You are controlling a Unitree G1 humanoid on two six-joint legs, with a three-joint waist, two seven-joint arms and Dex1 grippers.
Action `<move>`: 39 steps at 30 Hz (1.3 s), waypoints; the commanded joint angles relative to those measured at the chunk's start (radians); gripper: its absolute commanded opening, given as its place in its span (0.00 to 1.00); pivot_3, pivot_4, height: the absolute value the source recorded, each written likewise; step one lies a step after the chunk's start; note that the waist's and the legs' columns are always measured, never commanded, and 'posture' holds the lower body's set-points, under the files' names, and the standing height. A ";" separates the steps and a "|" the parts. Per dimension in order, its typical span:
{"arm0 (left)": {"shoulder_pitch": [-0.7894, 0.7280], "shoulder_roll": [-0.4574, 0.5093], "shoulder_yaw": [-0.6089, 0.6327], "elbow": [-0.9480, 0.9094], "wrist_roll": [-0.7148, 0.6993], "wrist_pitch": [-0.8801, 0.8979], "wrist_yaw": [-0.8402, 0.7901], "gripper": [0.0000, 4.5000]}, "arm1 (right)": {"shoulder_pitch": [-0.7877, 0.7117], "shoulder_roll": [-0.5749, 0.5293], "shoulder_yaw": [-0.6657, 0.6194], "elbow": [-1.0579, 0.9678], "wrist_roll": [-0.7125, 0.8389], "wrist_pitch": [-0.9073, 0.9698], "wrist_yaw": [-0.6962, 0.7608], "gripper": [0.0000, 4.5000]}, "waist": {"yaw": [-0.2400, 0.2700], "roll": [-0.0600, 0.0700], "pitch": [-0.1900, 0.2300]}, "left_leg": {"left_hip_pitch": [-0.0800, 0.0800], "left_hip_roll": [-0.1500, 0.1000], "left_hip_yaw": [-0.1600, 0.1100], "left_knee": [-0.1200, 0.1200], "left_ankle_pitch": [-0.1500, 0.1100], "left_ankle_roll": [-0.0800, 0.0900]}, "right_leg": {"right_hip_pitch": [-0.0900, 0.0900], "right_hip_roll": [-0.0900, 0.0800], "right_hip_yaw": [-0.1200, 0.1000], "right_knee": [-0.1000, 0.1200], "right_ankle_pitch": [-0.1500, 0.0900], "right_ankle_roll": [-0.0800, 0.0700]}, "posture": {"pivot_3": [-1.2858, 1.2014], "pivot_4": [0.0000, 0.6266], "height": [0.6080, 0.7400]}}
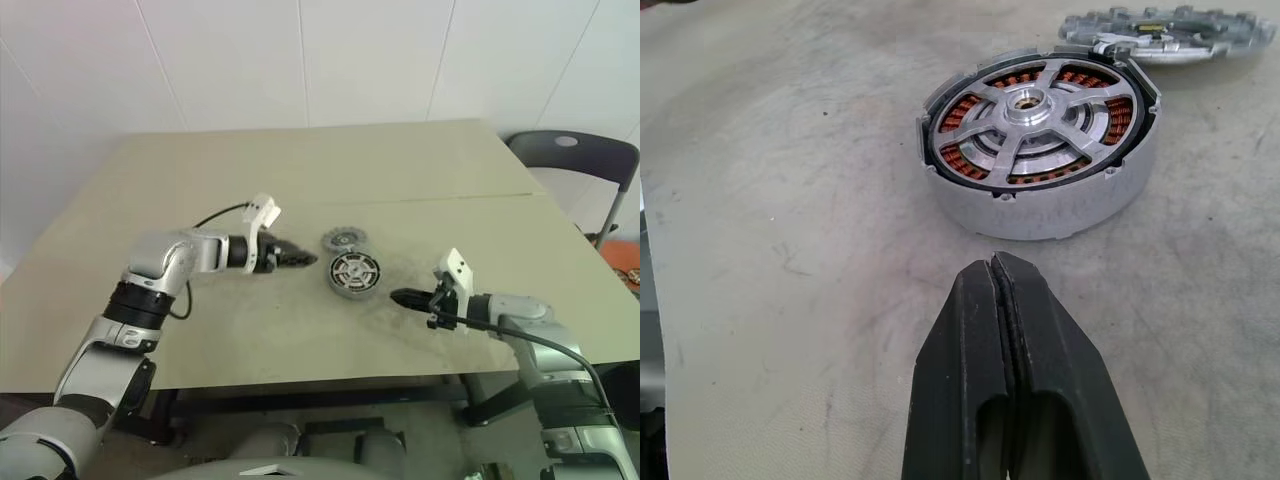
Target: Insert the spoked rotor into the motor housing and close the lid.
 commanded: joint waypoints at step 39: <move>0.174 -0.275 -0.002 0.122 0.249 -0.762 -0.113 0.00 | -0.144 0.010 -0.043 -0.120 0.075 0.035 -0.027 0.00 | -0.004 0.002 -0.002 | 0.001 0.001 0.005 0.001 -0.002 0.005 | -0.001 0.001 0.005 0.000 0.003 0.005 | 0.52 0.00 1.00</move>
